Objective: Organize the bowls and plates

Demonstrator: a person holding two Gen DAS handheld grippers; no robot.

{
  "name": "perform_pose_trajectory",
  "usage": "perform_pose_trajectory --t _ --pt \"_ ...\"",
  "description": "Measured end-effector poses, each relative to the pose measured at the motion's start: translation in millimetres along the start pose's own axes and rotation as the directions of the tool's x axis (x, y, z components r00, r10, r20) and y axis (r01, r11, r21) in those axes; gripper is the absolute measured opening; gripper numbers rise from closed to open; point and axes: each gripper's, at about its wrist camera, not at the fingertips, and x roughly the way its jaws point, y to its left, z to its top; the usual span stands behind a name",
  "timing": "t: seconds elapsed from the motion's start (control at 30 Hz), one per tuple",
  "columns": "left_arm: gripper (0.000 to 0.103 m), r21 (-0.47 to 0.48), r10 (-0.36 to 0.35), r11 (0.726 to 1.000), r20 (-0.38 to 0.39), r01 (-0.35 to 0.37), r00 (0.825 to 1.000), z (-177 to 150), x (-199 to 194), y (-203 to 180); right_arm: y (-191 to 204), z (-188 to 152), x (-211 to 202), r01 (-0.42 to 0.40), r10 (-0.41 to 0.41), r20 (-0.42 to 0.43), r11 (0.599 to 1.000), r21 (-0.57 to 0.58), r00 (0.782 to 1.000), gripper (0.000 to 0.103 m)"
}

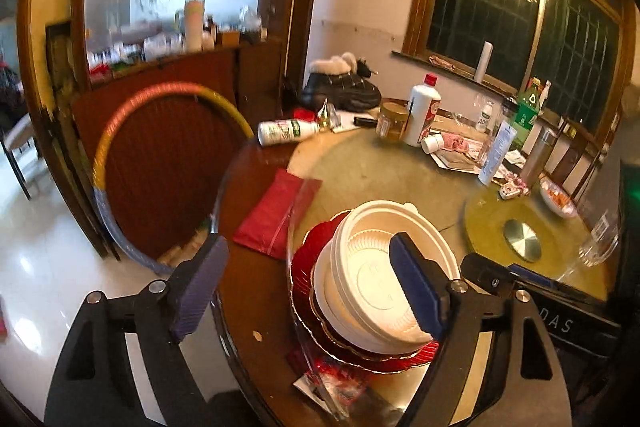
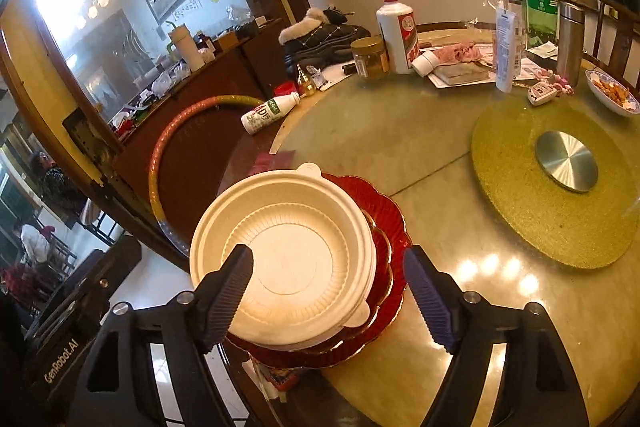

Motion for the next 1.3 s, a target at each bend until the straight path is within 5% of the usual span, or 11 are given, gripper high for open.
perform_pose_trajectory --t 0.27,0.53,1.3 --pt "0.084 0.132 0.077 0.989 -0.049 -0.07 0.996 -24 0 -19 -6 -26 -22 0.02 -0.019 0.008 0.993 -0.113 1.0 0.085" --pt "0.084 0.134 0.049 0.99 -0.091 -0.036 0.995 -40 -5 -23 -10 -56 -44 0.106 -0.098 0.042 0.956 -0.272 0.994 0.087" --pt "0.084 0.12 0.029 0.993 -0.11 -0.016 0.994 -50 -12 -16 14 -70 -42 0.18 -0.163 0.078 0.912 -0.37 0.984 0.087"
